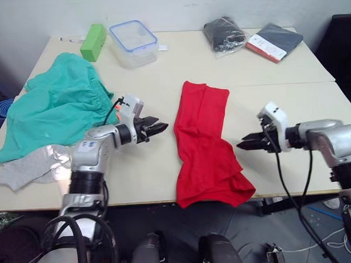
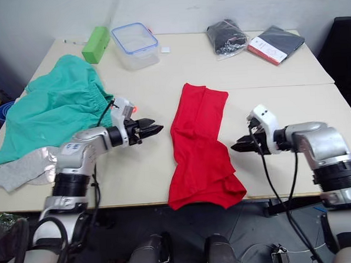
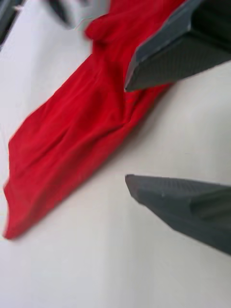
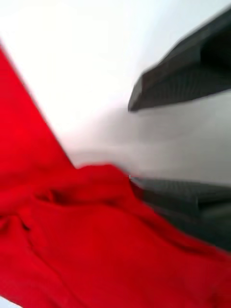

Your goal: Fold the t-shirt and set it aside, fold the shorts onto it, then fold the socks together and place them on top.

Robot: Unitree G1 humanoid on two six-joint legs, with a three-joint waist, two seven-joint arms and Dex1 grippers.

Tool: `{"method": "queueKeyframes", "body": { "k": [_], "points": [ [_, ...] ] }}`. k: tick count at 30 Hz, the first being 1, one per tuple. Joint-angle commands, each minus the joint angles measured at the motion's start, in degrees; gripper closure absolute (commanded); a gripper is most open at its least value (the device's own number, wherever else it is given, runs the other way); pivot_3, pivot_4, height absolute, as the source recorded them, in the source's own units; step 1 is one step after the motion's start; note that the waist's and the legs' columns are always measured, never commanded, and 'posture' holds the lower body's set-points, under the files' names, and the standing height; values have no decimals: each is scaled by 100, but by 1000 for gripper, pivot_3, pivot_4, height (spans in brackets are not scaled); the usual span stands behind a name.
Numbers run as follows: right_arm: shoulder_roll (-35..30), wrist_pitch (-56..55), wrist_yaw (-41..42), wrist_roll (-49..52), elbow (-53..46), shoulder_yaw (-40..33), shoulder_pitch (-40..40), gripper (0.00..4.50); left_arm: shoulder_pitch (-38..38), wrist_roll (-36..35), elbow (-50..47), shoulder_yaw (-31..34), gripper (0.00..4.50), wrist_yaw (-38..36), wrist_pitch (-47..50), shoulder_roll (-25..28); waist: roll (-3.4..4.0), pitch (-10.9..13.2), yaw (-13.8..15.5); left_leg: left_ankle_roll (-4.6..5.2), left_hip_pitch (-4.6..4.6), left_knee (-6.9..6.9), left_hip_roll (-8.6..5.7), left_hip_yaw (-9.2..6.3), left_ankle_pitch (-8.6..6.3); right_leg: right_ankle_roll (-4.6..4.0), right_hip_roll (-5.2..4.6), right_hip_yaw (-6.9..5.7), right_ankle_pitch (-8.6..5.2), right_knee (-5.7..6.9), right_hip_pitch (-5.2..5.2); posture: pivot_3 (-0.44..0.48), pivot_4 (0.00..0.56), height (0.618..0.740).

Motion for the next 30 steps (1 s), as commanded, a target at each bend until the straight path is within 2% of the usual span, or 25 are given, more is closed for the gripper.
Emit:
{"method": "queueKeyframes", "body": {
  "k": [1,2,4,7,9,11,16,22,24,26,28,30],
  "points": [
    [-340,-1943,360,-517,-285,-145,491,802,291,603,-445,-614,416,-988,-2049,611,0,0,3,-2,4,-2,0,2,-1,0,0,1,0,-1,2,0,150,740],
    [-397,-2642,412,-683,-261,-159,665,470,370,791,-409,-778,157,-1196,-2778,795,0,0,2,-2,6,-4,0,5,-1,0,1,2,0,-3,3,0,150,740],
    [-502,-4732,589,-1104,-59,-111,1042,441,420,1125,-218,-1082,21,-1499,-4193,1054,1,0,4,-3,11,-10,0,15,-2,0,2,4,0,-11,4,0,150,740],
    [-561,-7459,865,-1561,546,107,1225,441,281,1357,176,-1296,21,-1580,-5474,1049,4,2,1,1,14,-8,0,19,-2,3,-1,4,1,-14,7,0,150,740],
    [-514,-8523,972,-1684,959,252,1161,441,186,1500,463,-1450,21,-1607,-6190,983,4,2,-10,4,20,-4,1,18,-2,7,-1,4,3,-13,15,0,150,740],
    [-413,-9103,1011,-1672,1162,393,1012,441,92,1597,742,-1589,21,-1557,-6707,835,5,3,-23,6,25,-1,3,14,-3,7,-3,2,3,-13,21,0,150,740],
    [-255,-9981,939,-1761,1438,832,899,441,-142,1762,1158,-1834,21,-1441,-7433,483,6,3,-41,9,30,22,7,-2,-3,6,-5,-9,3,-3,39,0,150,740],
    [172,-9756,563,-1902,1316,993,828,441,-244,1847,1429,-2045,21,-1443,-7727,294,6,3,-50,13,68,39,14,-15,-14,6,-10,-17,3,-7,89,0,150,740],
    [259,-9554,492,-1875,1251,1017,834,441,-210,1781,1441,-2081,397,-1478,-7689,269,6,3,-52,12,96,38,18,-16,-21,5,-18,-16,2,-13,118,0,150,740],
    [312,-9357,470,-1801,1180,1041,873,802,-160,1711,1420,-2114,797,-1526,-7613,259,6,3,-54,10,119,42,29,-20,-38,2,-18,-18,1,-27,147,0,150,740],
    [321,-9207,468,-1728,1114,1048,914,1377,-125,1674,1397,-2128,1477,-1547,-7557,264,7,4,-51,11,117,46,34,-22,-49,2,-18,-15,1,-28,148,0,150,740],
    [327,-8892,496,-1569,996,1023,984,2174,-98,1667,1379,-2136,2208,-1558,-7507,279,7,4,-49,11,116,46,34,-23,-52,2,-18,-15,1,-27,147,0,150,740]
  ]
}}
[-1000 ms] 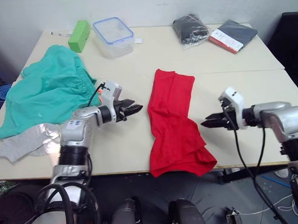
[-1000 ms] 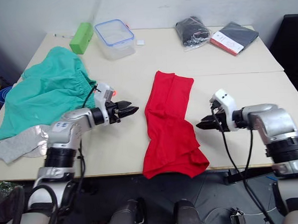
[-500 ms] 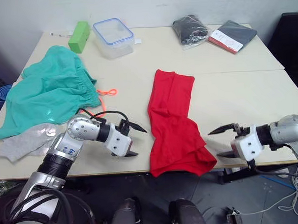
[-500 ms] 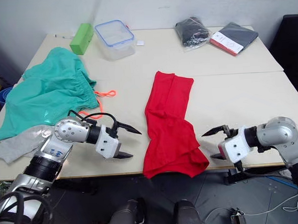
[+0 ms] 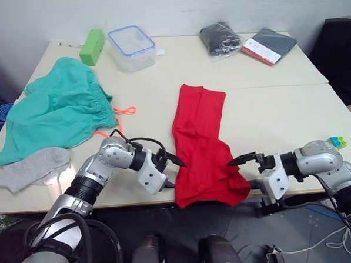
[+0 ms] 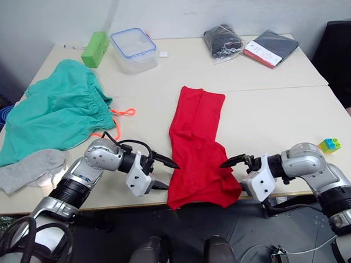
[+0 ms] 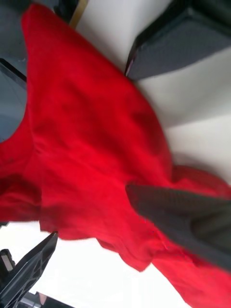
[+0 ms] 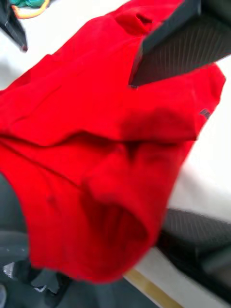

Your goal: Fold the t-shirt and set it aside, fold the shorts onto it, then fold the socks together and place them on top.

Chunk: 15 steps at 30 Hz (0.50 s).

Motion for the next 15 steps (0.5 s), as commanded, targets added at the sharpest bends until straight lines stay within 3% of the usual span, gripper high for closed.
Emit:
{"method": "queueKeyframes", "body": {
  "k": [1,7,15],
  "points": [
    [-13,477,-3,326,-286,-51,104,2460,67,-140,-112,-26,2467,-21,78,17,1,1,2,1,-1,0,-1,0,-1,0,0,0,0,0,0,0,150,740],
    [-68,1017,112,591,-711,-113,303,4497,115,-189,-145,16,4369,-99,194,72,1,1,9,4,-2,4,-1,-6,-3,0,-1,-2,0,-5,5,0,150,740],
    [-134,2540,109,1323,-1905,-426,720,4500,319,-783,-618,217,4478,-353,1142,211,2,2,6,3,-4,3,-1,-12,-6,0,-3,0,0,-6,6,0,150,740]
  ]
}}
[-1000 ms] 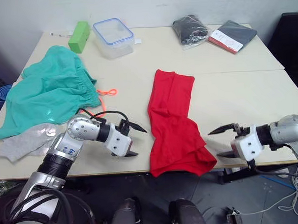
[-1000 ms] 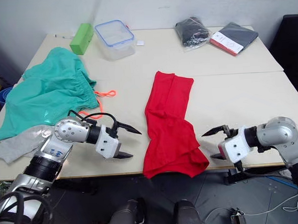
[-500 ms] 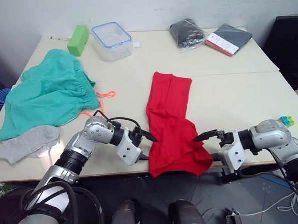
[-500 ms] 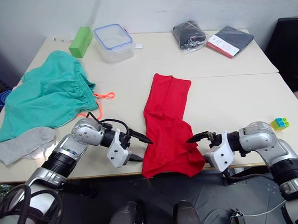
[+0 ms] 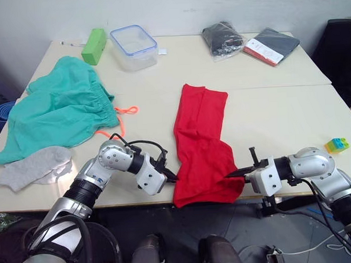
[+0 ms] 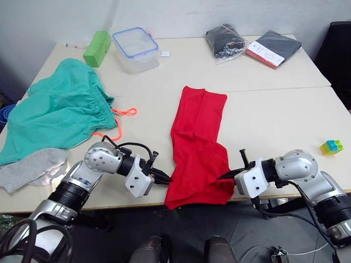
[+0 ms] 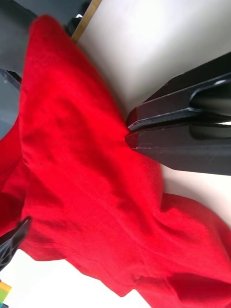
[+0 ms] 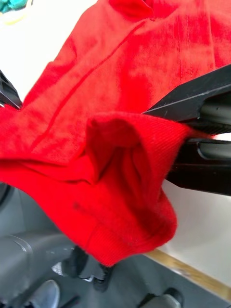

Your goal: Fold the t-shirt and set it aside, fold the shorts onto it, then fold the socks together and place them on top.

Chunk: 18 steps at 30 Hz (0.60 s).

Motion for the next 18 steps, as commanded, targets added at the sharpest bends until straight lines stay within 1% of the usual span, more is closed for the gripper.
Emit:
{"method": "queueKeyframes", "body": {
  "k": [1,3,8,13,18],
  "points": [
    [-153,821,-5,539,-808,-311,213,4500,130,-449,-562,185,4478,-190,450,172,0,0,0,0,-1,-1,0,-2,0,0,-1,2,0,-1,0,0,150,740],
    [-269,1467,0,872,-1355,-414,427,4500,295,-613,-901,251,4478,-311,661,344,5,3,1,-3,-4,0,0,-13,-3,0,-1,6,0,-1,3,0,150,740],
    [-597,3080,-129,1768,-2732,-759,1025,4500,912,-1539,-2204,562,4478,-626,2333,911,17,10,1,-5,-7,-3,1,-32,-22,0,-2,4,0,-5,9,0,150,740],
    [-683,4189,-375,2432,-3647,-1173,1456,4500,1683,-2238,-3297,1016,4478,-710,3491,1523,26,15,-2,16,-10,-12,5,-37,-39,-7,2,2,-4,-33,16,0,150,740],
    [-747,4868,-365,2897,-4279,-1512,1912,4500,2144,-2742,-3969,1365,4478,-644,4390,1756,33,19,53,10,-15,-16,5,-40,-50,-7,3,2,-4,-54,21,0,150,740]
  ]
}}
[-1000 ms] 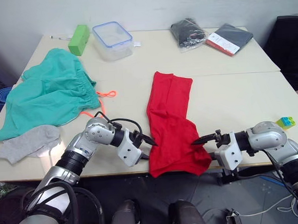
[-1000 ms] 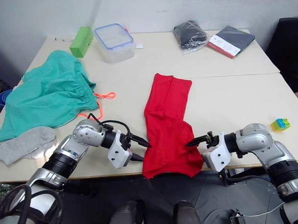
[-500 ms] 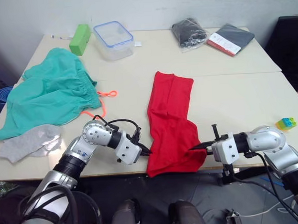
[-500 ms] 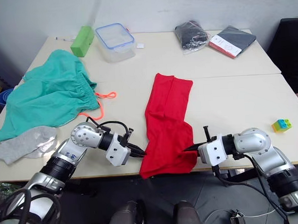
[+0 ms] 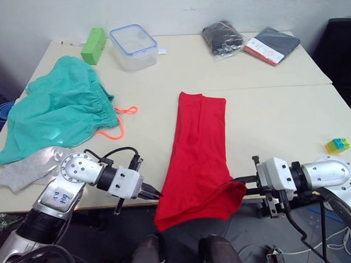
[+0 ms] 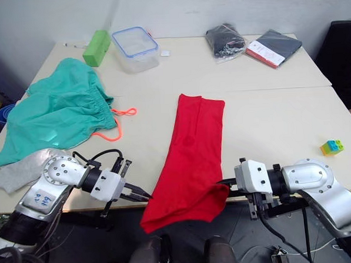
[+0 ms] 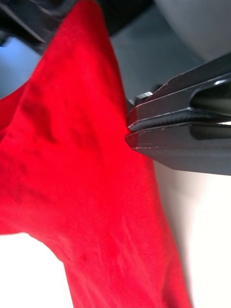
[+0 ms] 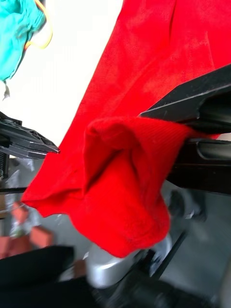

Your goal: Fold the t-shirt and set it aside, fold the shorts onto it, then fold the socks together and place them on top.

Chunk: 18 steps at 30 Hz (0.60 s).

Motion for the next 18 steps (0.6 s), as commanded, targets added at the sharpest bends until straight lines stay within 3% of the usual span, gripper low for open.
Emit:
{"method": "queueKeyframes", "body": {
  "k": [1,4,9,16,18],
  "points": [
    [-134,442,12,471,-527,-386,197,4500,227,-503,-611,307,4478,68,604,92,1,1,18,-8,-4,-1,0,1,-7,0,0,2,0,-4,-2,0,150,740],
    [-160,784,21,738,-709,-573,322,4500,423,-654,-774,423,4478,37,904,148,4,2,51,-13,-5,-1,0,2,-12,0,0,3,0,-6,-3,0,150,740],
    [-96,1125,-74,912,-661,-847,280,4500,764,-531,-440,615,4478,-87,615,106,10,5,89,-19,-4,-18,2,11,-12,0,6,7,0,-22,-10,0,150,740],
    [485,2305,-789,1400,911,-909,-1455,4500,-1023,-1266,1119,1213,4478,959,2288,-846,13,9,120,-8,-23,-13,1,-3,5,4,4,-4,8,-33,-15,0,150,740],
    [873,2582,-1127,1343,1662,-832,-2273,4500,-1995,-1327,1835,1371,4478,1744,3000,-1347,13,10,112,4,-23,-12,-1,-5,13,3,5,-7,10,-28,-14,0,150,740]
  ]
}}
